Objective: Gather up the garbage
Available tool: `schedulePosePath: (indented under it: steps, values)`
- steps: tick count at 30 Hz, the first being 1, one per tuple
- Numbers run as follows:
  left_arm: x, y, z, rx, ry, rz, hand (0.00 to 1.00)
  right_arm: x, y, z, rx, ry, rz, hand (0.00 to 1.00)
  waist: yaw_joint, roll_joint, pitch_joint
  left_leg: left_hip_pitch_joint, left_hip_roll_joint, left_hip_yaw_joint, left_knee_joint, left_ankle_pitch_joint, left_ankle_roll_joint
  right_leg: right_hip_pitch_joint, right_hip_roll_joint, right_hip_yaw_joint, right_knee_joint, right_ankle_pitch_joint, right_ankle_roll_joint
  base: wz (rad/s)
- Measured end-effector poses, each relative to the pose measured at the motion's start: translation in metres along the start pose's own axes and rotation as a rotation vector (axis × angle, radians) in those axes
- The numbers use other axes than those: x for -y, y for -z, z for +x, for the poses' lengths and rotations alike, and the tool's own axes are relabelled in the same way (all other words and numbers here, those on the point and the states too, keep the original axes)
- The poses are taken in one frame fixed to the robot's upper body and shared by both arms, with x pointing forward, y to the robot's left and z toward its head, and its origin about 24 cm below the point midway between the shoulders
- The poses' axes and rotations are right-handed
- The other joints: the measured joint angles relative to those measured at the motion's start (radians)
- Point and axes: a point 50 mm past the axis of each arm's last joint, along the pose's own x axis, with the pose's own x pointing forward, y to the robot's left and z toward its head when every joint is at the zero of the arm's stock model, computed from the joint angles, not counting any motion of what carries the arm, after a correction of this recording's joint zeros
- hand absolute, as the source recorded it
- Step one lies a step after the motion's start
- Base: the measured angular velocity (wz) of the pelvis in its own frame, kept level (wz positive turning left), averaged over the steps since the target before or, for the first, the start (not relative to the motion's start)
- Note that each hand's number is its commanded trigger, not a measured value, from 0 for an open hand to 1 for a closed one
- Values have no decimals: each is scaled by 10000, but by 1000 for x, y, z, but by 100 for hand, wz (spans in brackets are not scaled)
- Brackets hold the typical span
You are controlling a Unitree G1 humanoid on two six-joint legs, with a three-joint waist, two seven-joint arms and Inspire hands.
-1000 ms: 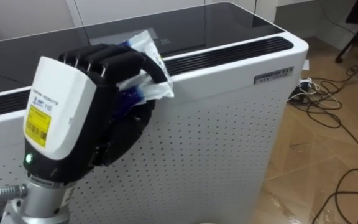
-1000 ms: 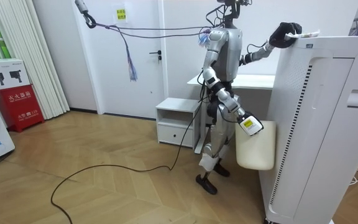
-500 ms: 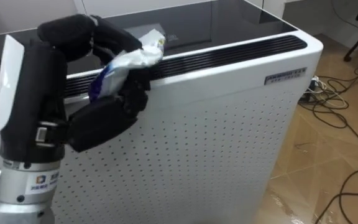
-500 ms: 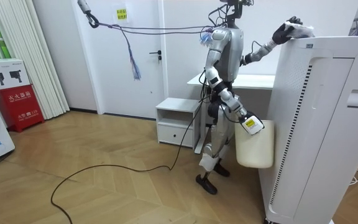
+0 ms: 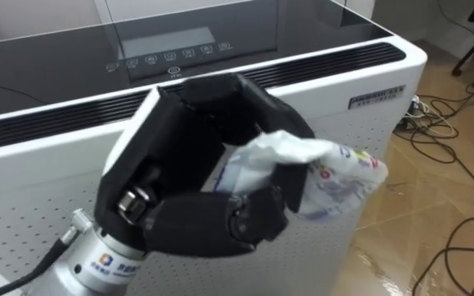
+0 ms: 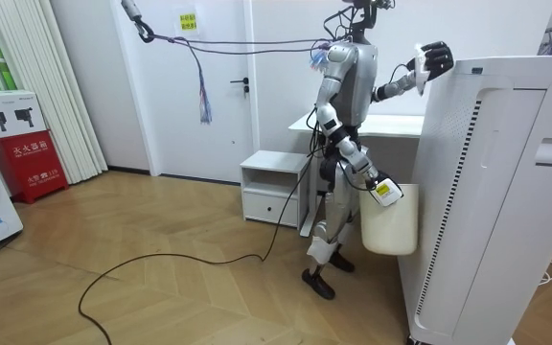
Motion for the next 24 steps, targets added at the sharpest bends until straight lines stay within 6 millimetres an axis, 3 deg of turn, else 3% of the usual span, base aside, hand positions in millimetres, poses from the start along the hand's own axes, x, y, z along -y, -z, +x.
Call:
schedulePosePath:
  steps: [7,10,14,19,24]
  values:
    - [4,2,-1,-81,980,-729,100,-2,1,0,-61,-79,-51,100,-102,31,12,1,6,-24,3,-2,-1,0,-14,10,14,1,-1,0]
    - [5,5,-2,-376,1112,-686,100,-2,1,0,-64,-76,-56,100,-128,119,56,-31,5,-25,5,-8,4,-25,17,-7,45,3,-4,0]
    - [3,12,-7,-829,940,-606,100,1,1,-1,-75,22,-56,100,-159,249,55,-309,0,-6,152,-6,7,-308,-6,-5,198,3,-4,0]
    - [-2,51,-37,-3414,278,101,100,6,2,-2,-154,254,-162,100,-165,366,61,-785,6,-30,329,-1,2,-765,-10,-56,357,5,-10,2]
    - [-1,78,-55,-5078,289,447,100,17,-3,2,-179,434,-327,100,-215,371,87,-1626,-4,-81,737,3,-1,-1483,-34,-165,541,42,-70,8]
